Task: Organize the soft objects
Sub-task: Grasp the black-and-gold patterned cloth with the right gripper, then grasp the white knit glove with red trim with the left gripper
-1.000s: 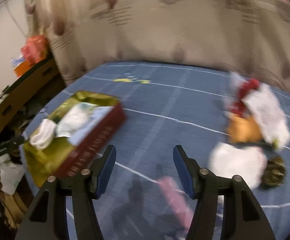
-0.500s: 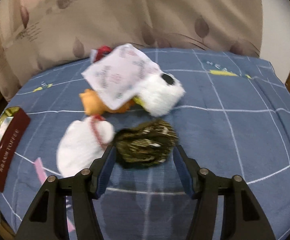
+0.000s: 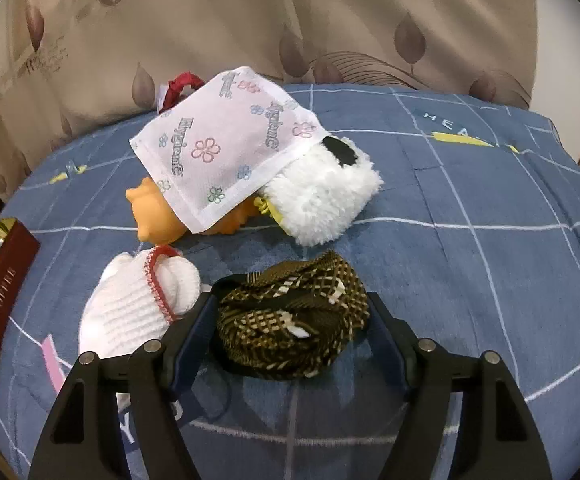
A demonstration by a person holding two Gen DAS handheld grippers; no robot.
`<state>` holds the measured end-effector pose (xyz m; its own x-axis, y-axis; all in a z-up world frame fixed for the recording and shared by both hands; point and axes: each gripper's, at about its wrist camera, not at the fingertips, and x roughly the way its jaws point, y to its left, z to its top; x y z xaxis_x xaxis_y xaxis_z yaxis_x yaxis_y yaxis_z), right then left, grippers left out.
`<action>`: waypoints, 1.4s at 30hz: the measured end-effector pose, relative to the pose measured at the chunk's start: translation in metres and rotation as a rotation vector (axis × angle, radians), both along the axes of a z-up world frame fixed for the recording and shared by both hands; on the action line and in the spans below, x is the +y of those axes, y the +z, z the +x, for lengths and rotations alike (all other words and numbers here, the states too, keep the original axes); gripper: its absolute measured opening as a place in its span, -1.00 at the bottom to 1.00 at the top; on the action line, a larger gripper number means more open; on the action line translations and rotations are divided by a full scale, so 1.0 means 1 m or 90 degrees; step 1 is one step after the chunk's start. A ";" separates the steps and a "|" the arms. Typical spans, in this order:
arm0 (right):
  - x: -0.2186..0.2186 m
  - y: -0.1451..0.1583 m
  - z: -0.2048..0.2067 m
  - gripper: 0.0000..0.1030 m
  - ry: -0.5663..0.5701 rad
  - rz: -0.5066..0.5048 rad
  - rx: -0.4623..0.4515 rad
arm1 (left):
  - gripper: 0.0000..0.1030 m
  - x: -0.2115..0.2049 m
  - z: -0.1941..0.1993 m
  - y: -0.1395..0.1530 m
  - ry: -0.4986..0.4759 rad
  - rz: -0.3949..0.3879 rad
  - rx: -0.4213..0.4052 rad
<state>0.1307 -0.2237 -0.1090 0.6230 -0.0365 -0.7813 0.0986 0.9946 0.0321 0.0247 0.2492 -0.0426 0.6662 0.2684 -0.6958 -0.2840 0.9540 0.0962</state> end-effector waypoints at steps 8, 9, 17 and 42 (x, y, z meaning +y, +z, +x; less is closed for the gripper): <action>0.001 0.001 -0.004 -0.23 0.022 -0.013 -0.001 | 0.13 -0.042 -0.005 0.019 -0.050 0.073 -0.046; 0.000 0.001 -0.005 -0.28 0.025 -0.013 -0.002 | 0.13 -0.048 -0.005 0.020 -0.060 0.080 -0.047; -0.022 0.003 -0.017 -0.39 0.008 -0.004 -0.013 | 0.14 -0.109 0.008 0.032 -0.189 0.036 -0.046; -0.090 0.007 -0.037 -0.28 -0.085 0.004 -0.010 | 0.21 -0.369 0.088 -0.022 -0.633 0.016 0.083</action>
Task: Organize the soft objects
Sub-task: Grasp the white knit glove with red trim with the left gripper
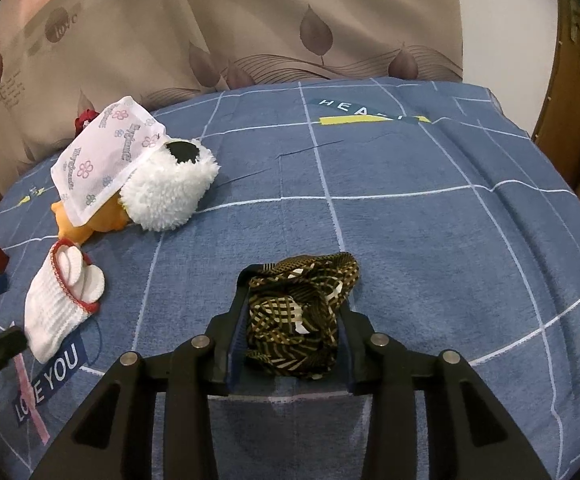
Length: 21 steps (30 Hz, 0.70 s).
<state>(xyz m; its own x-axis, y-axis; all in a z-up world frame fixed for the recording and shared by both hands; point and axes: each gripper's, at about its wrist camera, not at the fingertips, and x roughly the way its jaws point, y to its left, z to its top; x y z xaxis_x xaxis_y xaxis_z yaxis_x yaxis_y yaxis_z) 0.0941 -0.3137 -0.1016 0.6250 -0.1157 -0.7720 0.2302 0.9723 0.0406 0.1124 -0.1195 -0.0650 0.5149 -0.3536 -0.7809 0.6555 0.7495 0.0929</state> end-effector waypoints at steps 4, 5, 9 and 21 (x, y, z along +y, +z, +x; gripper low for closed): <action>0.002 0.000 0.001 -0.26 0.002 -0.010 0.004 | 0.21 -0.013 0.022 -0.014 0.018 0.011 0.025; 0.003 0.000 0.001 -0.25 0.002 -0.013 0.005 | 0.25 -0.015 0.029 -0.019 0.024 0.015 0.026; 0.004 0.000 0.002 -0.24 0.005 -0.015 0.006 | 0.59 -0.016 0.047 -0.033 0.034 0.001 0.037; 0.005 0.000 0.002 -0.22 0.005 -0.017 0.008 | -0.38 0.017 0.048 -0.028 0.104 -0.085 0.082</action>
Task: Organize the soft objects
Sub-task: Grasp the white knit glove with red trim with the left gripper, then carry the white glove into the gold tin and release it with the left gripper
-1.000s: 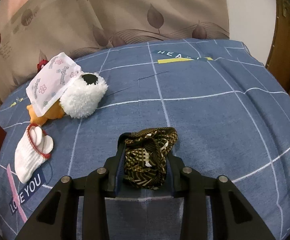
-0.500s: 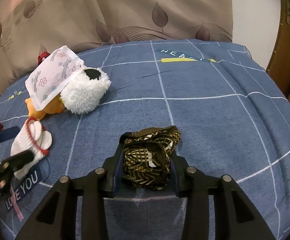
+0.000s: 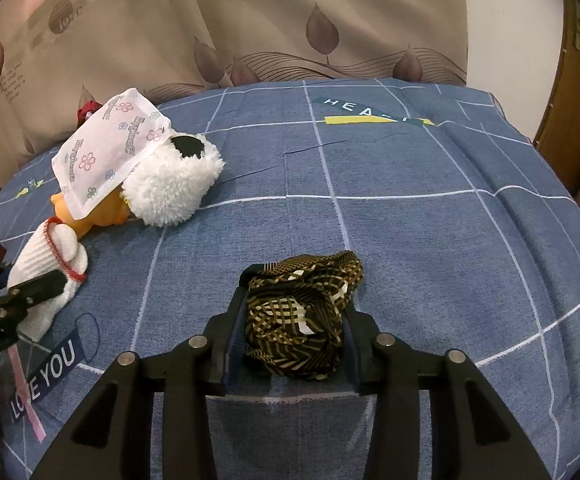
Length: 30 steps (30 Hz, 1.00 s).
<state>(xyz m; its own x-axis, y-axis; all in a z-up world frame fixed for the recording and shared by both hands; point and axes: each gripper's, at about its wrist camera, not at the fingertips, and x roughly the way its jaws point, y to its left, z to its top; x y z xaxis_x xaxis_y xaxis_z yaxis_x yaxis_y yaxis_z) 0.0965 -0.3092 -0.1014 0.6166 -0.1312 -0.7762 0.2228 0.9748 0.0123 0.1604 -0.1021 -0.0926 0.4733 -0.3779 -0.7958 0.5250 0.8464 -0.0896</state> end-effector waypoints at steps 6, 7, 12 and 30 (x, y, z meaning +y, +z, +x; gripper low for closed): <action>0.001 0.000 0.000 -0.22 0.000 -0.004 0.002 | -0.39 0.014 -0.013 0.007 0.026 0.002 -0.004; 0.001 0.000 0.000 -0.22 0.000 -0.005 0.002 | -0.39 0.016 -0.016 0.007 0.026 0.002 0.001; 0.002 0.000 0.001 -0.22 0.000 -0.009 0.004 | -0.39 0.018 -0.025 0.013 0.037 0.019 -0.012; 0.002 0.000 0.001 -0.21 -0.001 -0.008 0.003 | -0.39 0.074 -0.048 0.056 0.082 0.014 -0.021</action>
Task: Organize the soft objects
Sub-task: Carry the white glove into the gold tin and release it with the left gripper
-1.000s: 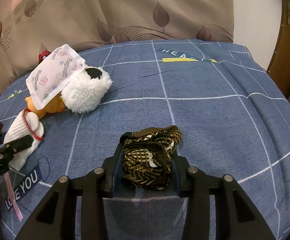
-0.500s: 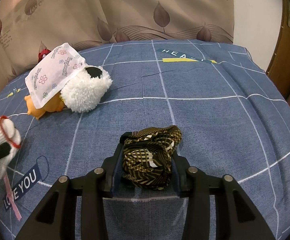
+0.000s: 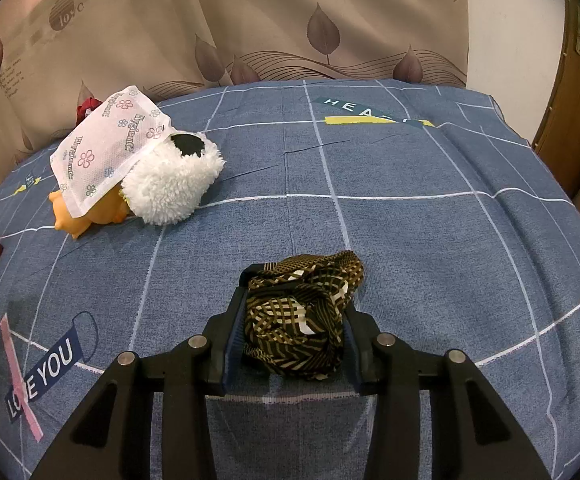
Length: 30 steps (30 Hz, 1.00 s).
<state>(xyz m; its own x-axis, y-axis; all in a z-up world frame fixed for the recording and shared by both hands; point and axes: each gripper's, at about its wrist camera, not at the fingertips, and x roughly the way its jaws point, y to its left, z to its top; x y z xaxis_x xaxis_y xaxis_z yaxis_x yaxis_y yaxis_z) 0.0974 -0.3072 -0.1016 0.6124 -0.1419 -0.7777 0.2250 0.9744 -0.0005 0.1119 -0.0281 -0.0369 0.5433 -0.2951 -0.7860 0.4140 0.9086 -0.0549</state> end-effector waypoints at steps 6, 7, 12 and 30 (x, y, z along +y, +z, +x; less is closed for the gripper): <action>0.000 0.000 0.000 -0.21 0.000 0.000 0.000 | -0.39 0.032 0.000 0.014 0.037 -0.016 -0.006; 0.000 0.000 0.000 -0.21 0.000 0.000 0.000 | -0.39 0.039 -0.001 0.017 0.047 -0.016 -0.012; 0.000 0.000 0.001 -0.21 0.000 0.001 0.000 | -0.39 0.068 0.000 0.031 0.082 -0.012 -0.029; 0.000 0.001 0.000 -0.21 -0.001 0.003 0.000 | -0.39 0.187 0.036 0.056 0.262 0.031 -0.075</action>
